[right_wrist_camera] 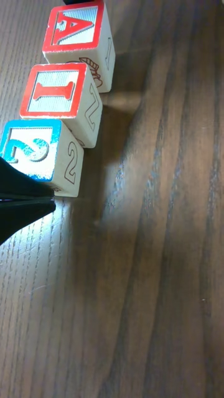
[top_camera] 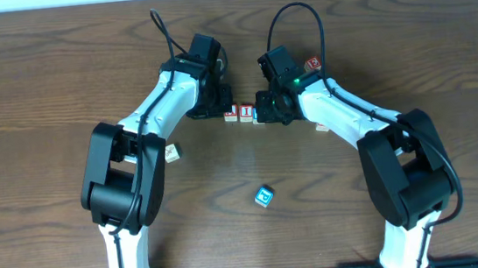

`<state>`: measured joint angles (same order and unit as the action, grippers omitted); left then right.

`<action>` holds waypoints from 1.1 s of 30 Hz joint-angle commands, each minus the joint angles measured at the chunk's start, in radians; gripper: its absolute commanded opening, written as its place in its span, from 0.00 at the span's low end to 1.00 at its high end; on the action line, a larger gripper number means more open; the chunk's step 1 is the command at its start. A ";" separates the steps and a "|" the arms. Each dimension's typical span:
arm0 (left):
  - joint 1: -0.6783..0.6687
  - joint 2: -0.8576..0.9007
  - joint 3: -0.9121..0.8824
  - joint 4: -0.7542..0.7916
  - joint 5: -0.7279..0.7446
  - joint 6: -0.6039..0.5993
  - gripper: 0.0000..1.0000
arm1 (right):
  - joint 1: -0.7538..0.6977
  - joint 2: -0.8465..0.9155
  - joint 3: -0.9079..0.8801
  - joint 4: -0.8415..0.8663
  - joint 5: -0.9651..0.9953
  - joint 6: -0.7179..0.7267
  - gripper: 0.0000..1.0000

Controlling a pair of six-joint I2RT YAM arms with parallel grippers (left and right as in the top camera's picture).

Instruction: Spell out Ai2

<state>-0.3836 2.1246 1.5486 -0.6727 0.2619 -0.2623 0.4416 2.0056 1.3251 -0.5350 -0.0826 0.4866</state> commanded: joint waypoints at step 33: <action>0.000 0.014 -0.010 -0.008 0.020 0.015 0.06 | 0.017 0.011 -0.006 0.031 0.000 0.044 0.02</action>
<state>-0.3836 2.1246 1.5486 -0.6762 0.2756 -0.2611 0.4480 2.0056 1.3251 -0.5068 -0.0826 0.5159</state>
